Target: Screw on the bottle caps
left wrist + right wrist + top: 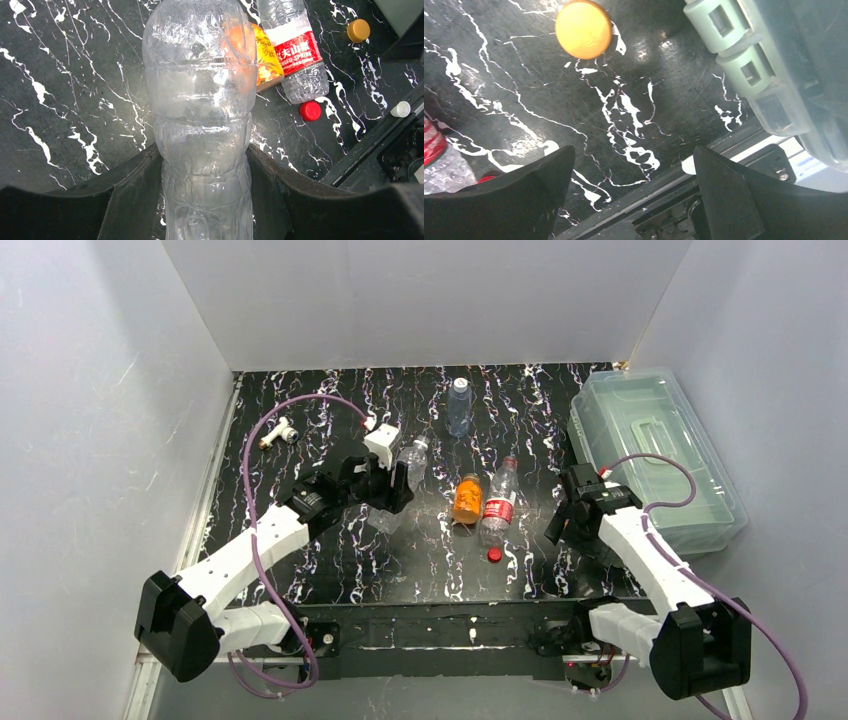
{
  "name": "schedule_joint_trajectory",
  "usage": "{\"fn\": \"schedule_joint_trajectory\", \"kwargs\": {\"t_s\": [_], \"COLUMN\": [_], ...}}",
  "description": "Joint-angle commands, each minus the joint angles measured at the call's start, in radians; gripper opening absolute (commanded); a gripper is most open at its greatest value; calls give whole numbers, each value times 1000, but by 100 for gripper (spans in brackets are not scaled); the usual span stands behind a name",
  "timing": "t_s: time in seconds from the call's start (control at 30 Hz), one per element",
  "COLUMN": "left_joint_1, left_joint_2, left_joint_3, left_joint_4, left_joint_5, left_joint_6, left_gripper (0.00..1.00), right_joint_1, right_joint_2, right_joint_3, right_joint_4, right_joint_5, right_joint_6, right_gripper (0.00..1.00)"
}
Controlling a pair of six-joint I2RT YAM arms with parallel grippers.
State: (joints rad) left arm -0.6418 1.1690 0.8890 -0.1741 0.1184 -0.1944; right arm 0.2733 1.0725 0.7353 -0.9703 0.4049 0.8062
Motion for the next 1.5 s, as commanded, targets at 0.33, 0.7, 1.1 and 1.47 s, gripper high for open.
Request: {"fn": "schedule_joint_trajectory", "kwargs": {"t_s": [0.33,0.7,1.1,1.47], "left_joint_1": [53,88,88,88], "left_joint_2": [-62,-28,219,399], "left_joint_3": [-41,-67,-35,42], "left_joint_4": [-27,40,46,-47], "left_joint_5": [86,138,204,173], "left_joint_6": [-33,-94,-185,-197], "left_gripper": [56,57,62,67], "right_joint_1": [-181,-96,54,164], "right_joint_2": [43,202,342,282], "right_joint_3": [4,120,213,292], "right_joint_4": [-176,74,246,222], "right_joint_5": [-68,44,27,63], "right_joint_6": [63,98,45,46], "right_gripper": [79,71,74,79]}}
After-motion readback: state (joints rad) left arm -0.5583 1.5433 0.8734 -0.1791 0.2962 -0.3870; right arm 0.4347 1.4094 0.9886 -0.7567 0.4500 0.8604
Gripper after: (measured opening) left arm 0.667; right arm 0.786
